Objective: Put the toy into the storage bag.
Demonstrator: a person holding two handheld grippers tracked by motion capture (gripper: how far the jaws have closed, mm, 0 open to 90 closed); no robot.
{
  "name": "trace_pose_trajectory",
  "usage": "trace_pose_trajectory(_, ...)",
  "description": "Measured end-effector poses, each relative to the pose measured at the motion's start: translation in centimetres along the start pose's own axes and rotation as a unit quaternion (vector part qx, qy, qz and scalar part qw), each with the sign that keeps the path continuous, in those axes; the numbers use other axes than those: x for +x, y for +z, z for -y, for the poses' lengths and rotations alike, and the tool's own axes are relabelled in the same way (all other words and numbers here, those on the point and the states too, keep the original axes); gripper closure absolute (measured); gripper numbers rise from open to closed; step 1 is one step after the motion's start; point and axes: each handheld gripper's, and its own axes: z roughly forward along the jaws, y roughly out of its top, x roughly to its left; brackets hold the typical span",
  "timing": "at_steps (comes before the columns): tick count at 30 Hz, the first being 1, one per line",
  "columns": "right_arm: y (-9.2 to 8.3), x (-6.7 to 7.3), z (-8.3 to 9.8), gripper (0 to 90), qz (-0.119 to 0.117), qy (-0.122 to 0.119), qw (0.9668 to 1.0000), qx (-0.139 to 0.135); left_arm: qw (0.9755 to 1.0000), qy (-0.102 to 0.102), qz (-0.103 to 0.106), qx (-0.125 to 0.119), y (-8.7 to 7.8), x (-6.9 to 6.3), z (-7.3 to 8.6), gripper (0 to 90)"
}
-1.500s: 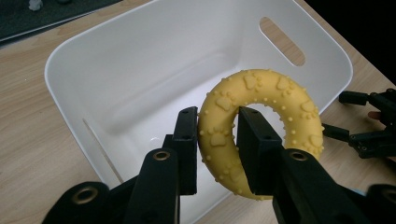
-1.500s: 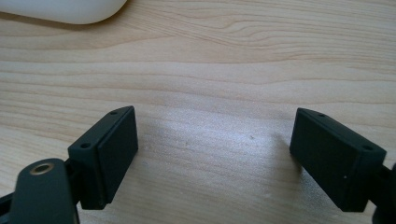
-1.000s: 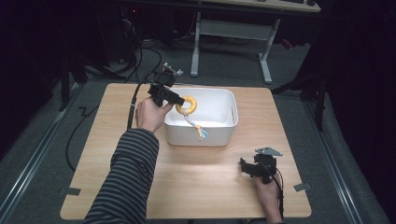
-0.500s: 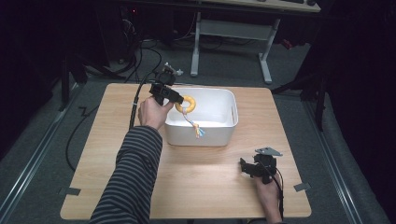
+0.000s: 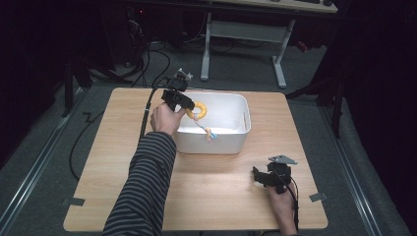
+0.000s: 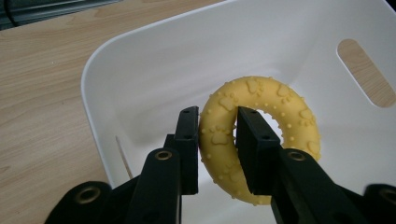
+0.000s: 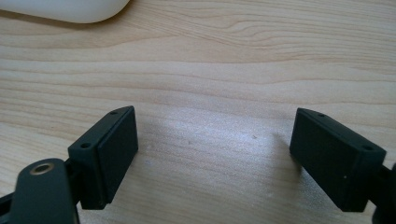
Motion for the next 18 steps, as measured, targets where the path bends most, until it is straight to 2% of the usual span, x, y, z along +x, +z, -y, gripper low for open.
trace_pose_trajectory(9,0.0,0.0,0.0,15.3,0.0,0.002,1.0,0.0,0.9997,0.015,-0.014,0.015,1.1,-0.5,0.2,70.7)
trace_pose_trajectory(10,0.0,0.0,0.0,15.3,0.0,0.001,1.0,0.0,0.9994,0.022,-0.016,0.022,1.4,-0.6,0.3,70.7)
trace_pose_trajectory(18,0.0,0.0,0.0,15.3,0.0,0.002,1.0,0.0,0.9987,0.03,-0.014,0.039,2.4,-0.9,1.3,70.7)
